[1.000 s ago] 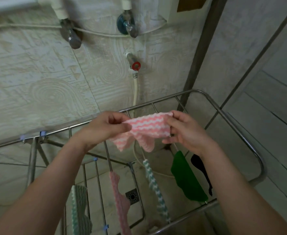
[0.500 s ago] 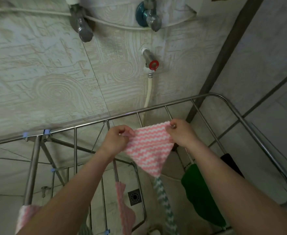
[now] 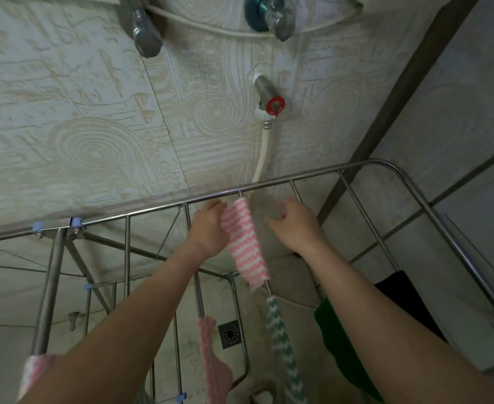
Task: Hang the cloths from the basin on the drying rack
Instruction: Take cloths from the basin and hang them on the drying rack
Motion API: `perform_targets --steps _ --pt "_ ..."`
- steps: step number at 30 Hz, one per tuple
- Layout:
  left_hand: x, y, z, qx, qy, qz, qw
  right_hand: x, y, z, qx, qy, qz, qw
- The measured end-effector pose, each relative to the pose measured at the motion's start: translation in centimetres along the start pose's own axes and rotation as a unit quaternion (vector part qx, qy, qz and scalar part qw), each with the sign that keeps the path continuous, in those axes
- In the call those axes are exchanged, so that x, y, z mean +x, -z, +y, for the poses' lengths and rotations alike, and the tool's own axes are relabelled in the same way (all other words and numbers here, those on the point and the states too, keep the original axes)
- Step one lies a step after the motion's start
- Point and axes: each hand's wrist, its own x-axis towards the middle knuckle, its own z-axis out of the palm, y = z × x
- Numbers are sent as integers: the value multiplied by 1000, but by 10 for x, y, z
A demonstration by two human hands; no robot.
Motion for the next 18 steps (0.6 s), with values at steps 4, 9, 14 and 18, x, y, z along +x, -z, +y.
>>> perform_targets --steps 4,9,14,18 --pt "-12 -7 11 20 -68 31 997 -26 -11 4 32 13 -107 994" --pt "-27 -24 19 60 -151 -41 986 -43 -29 7 78 15 -79 994" --pt "-24 -28 8 88 -150 -35 984 -53 -19 13 83 29 -54 995" --pt "-22 -29 9 96 -151 -13 984 -76 2 26 -8 5 -104 995"
